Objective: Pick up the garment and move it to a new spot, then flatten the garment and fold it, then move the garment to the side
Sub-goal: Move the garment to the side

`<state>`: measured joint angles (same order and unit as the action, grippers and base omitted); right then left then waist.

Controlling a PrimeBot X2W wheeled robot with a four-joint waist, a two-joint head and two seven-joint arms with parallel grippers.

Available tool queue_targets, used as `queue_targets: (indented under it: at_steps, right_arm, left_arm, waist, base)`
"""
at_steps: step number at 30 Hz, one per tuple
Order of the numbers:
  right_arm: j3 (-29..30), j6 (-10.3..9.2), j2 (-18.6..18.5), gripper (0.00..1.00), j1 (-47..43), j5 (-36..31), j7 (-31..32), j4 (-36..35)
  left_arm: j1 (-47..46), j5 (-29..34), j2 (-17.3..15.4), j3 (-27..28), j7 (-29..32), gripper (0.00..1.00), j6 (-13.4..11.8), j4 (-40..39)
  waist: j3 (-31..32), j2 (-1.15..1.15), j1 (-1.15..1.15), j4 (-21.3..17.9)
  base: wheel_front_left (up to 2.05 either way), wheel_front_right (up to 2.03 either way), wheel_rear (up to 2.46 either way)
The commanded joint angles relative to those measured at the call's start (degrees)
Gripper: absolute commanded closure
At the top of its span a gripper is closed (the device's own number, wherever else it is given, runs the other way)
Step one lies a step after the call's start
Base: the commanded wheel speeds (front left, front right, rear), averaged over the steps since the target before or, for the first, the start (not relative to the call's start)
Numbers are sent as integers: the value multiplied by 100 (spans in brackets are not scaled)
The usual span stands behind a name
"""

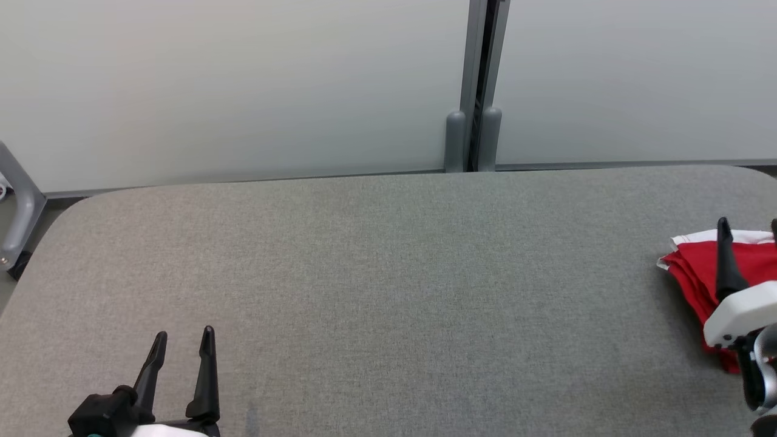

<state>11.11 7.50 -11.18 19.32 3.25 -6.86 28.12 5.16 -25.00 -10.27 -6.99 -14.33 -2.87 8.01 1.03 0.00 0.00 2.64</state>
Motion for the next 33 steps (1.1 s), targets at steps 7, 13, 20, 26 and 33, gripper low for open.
queue_targets:
  at_steps: [7,13,20,26,33]
  right_arm:
    - [-651,-1,438,0,-1025,674,-6,-994]
    - [-1033,-1,486,0,-1637,1029,333,-1602]
    - [-980,0,621,0,-2032,1173,550,-1955]
    - [-960,0,690,0,-2205,763,907,-1871]
    - [-900,0,765,0,-2323,500,1155,-1995]
  left_arm:
    - [220,58,-70,189,-50,0,-197,106]
    - [465,26,-93,348,-81,0,-171,134]
    - [685,-152,-18,435,-86,0,75,120]
    - [866,-107,-170,401,166,0,31,262]
    - [889,38,-298,373,356,0,-185,95]
  waist:
    - [340,0,0,-19]
    - [478,0,0,-93]
    - [570,0,0,-113]
    - [610,0,0,-128]
    - [609,0,0,-90]
  base:
    - [0,0,0]
    - [0,0,0]
    - [0,0,0]
    - [0,0,0]
    - [0,0,0]
